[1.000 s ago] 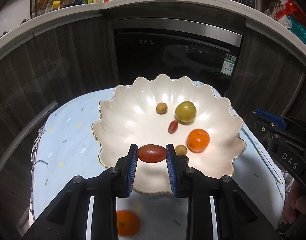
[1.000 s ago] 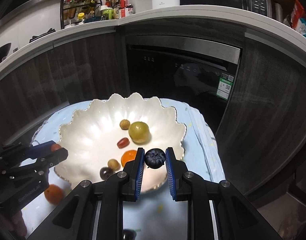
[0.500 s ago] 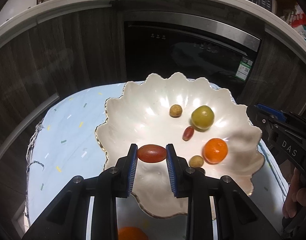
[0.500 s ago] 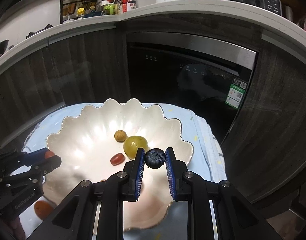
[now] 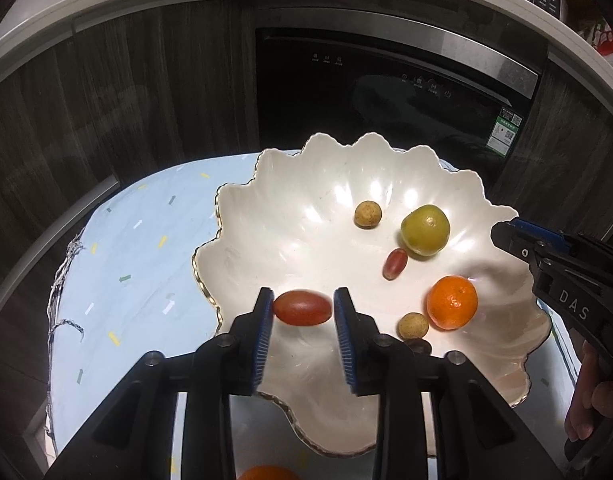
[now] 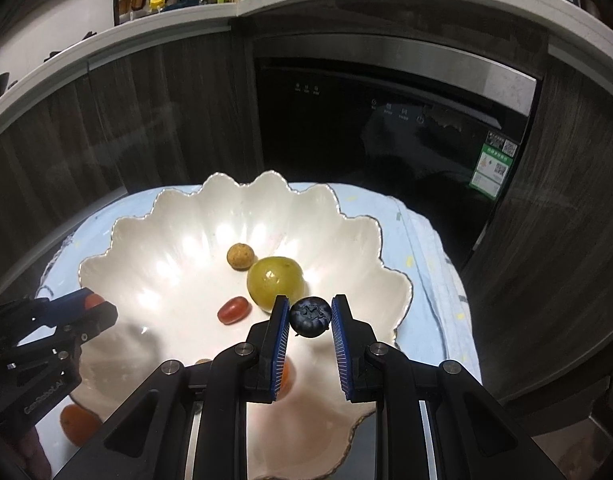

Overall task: Organize fruits
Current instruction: 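Open both tools to drop the date and blueberry into the bowl, then withdraw both tools from the bowl toward the mandarin and black plum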

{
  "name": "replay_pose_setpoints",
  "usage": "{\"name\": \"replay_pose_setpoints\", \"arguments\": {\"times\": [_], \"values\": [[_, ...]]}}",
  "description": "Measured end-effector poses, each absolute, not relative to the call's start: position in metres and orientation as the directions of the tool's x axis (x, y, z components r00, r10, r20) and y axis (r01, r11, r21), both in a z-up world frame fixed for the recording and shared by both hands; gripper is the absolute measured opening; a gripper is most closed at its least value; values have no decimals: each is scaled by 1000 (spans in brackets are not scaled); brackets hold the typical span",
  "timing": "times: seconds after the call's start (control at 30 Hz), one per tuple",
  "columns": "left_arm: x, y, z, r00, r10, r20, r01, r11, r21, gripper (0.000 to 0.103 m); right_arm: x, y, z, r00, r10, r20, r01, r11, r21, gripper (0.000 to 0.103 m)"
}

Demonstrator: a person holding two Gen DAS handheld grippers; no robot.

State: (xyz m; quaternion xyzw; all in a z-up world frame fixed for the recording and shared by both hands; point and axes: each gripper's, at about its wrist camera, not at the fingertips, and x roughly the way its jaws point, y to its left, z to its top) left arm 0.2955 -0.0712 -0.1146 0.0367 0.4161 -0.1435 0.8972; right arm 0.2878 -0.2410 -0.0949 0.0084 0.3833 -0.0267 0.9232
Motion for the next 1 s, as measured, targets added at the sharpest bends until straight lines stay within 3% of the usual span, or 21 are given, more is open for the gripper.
{"name": "replay_pose_setpoints", "arguments": {"times": [0.1, 0.17, 0.27, 0.37, 0.43, 0.63, 1.0], "values": [[295, -69, -112, 628, -214, -748, 270, 962, -48, 56, 289, -238, -96, 693, -34, -720, 43, 999, -5, 27], [294, -67, -109, 639, -209, -740, 260, 964, -47, 61, 288, -236, -96, 693, -34, -720, 40, 999, -8, 49], [293, -66, -107, 644, -205, -737, 267, 963, -34, 61, 285, -236, -92, 706, -51, -706, 57, 998, -16, 65], [290, -64, -103, 652, -204, -731, 265, 964, -33, 67, 282, -235, -89, 713, -55, -699, 60, 998, -18, 68], [288, -63, -100, 663, -194, -723, 252, 967, -28, 77, 281, -234, -87, 714, -56, -698, 59, 998, -19, 71], [279, -61, -87, 683, -186, -706, 248, 969, -16, 86, 272, -234, -77, 724, -74, -686, 83, 996, -21, 72], [256, -53, -64, 705, -183, -685, 247, 969, -5, 90, 246, -225, -52, 755, -85, -650, 86, 996, -31, 72]]}}
